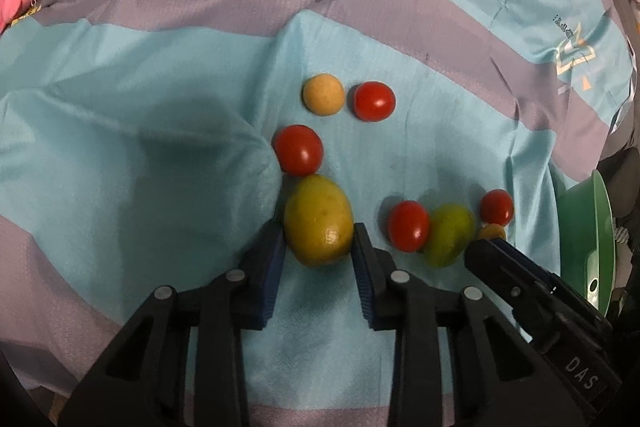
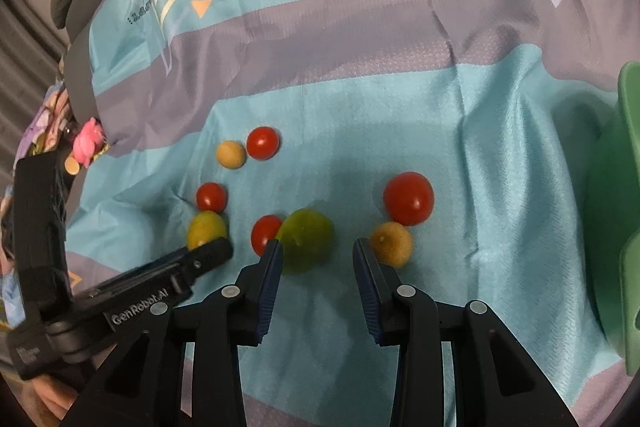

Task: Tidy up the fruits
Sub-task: 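Grasp the yellow fruit with the left gripper while the right gripper grasps the green fruit, then lift both held fruits and carry them over the green bowl, then open both grippers to drop the fruits into the bowl, then move both open grippers back to the cherry tomatoes, then grasp a red cherry tomato with the left gripper while the right gripper grasps another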

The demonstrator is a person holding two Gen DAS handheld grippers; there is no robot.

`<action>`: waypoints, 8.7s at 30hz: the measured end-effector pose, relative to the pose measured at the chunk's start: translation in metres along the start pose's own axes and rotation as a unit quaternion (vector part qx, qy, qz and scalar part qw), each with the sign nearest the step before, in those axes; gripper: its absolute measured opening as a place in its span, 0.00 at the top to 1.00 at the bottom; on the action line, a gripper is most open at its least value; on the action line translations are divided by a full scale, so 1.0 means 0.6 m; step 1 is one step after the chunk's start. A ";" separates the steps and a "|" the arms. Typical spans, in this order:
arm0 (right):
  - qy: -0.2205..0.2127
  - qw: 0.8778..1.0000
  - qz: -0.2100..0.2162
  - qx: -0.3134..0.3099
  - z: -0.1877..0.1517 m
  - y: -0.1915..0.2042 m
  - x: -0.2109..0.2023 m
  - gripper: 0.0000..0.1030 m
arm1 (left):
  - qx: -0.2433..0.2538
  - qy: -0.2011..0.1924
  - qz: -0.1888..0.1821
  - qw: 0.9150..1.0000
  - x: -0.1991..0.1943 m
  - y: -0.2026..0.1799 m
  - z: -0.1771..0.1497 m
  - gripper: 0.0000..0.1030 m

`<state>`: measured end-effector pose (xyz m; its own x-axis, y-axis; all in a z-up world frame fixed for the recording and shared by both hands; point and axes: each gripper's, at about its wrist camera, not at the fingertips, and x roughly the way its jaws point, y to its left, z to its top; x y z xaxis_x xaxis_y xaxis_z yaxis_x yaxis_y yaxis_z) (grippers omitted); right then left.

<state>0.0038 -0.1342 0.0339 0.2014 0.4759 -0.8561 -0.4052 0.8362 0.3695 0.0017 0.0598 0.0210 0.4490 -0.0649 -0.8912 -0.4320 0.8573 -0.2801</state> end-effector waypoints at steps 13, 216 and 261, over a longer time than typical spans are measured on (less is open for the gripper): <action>-0.001 0.998 -0.050 -0.029 0.016 0.027 0.031 0.63 | -0.010 -0.027 -0.010 1.000 -0.032 0.009 -0.002 0.69; -0.011 0.996 -0.036 -0.087 -0.007 0.074 0.055 0.68 | 0.081 -0.035 -0.002 0.996 -0.001 -0.004 0.079 0.73; -0.031 0.998 -0.018 -0.060 0.003 0.050 0.009 0.75 | 0.070 -0.015 -0.033 0.997 -0.015 -0.002 0.092 0.66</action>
<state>-0.0056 -0.1062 0.0409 0.2714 0.4663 -0.8420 -0.4999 0.8158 0.2906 0.0411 0.0877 0.0490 0.4970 -0.1091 -0.8608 -0.2888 0.9147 -0.2826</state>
